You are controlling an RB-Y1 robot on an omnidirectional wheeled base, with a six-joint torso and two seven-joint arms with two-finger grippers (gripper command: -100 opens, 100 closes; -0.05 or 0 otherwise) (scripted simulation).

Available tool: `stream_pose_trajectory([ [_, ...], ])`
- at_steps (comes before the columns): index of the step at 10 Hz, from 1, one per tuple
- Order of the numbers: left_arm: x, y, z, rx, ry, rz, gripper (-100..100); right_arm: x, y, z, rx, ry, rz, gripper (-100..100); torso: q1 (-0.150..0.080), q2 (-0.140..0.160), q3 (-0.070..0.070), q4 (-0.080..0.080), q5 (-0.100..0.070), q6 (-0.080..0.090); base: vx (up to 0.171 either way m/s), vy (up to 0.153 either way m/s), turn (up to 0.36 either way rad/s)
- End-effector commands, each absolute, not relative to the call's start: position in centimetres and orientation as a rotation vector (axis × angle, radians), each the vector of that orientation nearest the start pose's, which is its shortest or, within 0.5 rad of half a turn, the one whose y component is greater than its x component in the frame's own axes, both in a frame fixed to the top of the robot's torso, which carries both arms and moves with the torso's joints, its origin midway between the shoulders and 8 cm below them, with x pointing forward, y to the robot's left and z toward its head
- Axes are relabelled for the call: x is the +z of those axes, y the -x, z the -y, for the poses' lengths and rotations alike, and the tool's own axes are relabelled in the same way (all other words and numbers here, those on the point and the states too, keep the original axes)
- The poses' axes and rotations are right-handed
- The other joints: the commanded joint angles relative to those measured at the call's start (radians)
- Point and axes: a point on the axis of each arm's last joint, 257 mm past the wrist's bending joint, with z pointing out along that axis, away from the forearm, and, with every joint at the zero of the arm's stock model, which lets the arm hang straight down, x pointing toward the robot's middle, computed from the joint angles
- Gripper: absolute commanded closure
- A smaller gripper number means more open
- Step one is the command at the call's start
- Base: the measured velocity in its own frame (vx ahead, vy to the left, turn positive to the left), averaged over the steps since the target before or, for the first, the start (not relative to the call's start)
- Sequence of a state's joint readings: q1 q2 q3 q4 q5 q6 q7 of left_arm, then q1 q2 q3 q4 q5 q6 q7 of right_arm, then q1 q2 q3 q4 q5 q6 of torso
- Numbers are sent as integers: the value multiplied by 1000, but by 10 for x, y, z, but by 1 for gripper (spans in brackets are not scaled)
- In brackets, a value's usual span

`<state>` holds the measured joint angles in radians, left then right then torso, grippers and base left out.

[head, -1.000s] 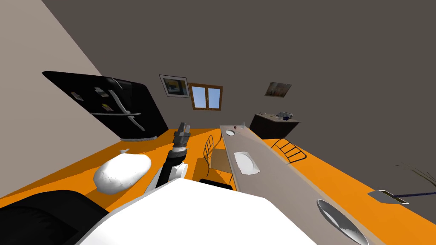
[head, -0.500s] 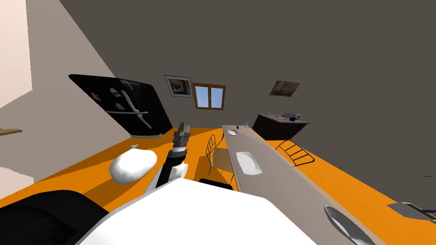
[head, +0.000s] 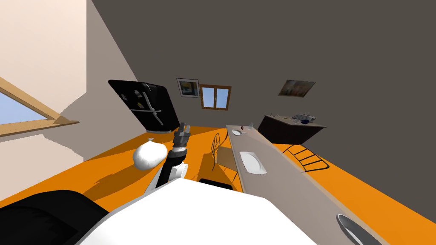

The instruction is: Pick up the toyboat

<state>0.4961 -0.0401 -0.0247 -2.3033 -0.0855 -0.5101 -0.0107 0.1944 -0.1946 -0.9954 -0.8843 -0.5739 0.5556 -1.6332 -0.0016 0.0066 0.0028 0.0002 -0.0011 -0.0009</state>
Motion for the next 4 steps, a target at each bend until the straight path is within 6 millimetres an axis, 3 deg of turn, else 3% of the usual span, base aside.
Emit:
stream_pose_trajectory([
  [1,38,-340,-263,-1271,602,-606,0,-579,-86,584,-714,2285,-2167,100,0,0,0,0,0,0,-91,52,161],
  [3,38,-340,-263,-1271,602,-606,0,-578,-86,586,-716,2281,-2173,100,1,-1,0,0,0,0,-67,41,110],
  [4,38,-340,-264,-1271,602,-606,0,-578,-87,586,-716,2275,-2177,0,-1,-3,-2,-1,0,1,-7,5,-8],
])
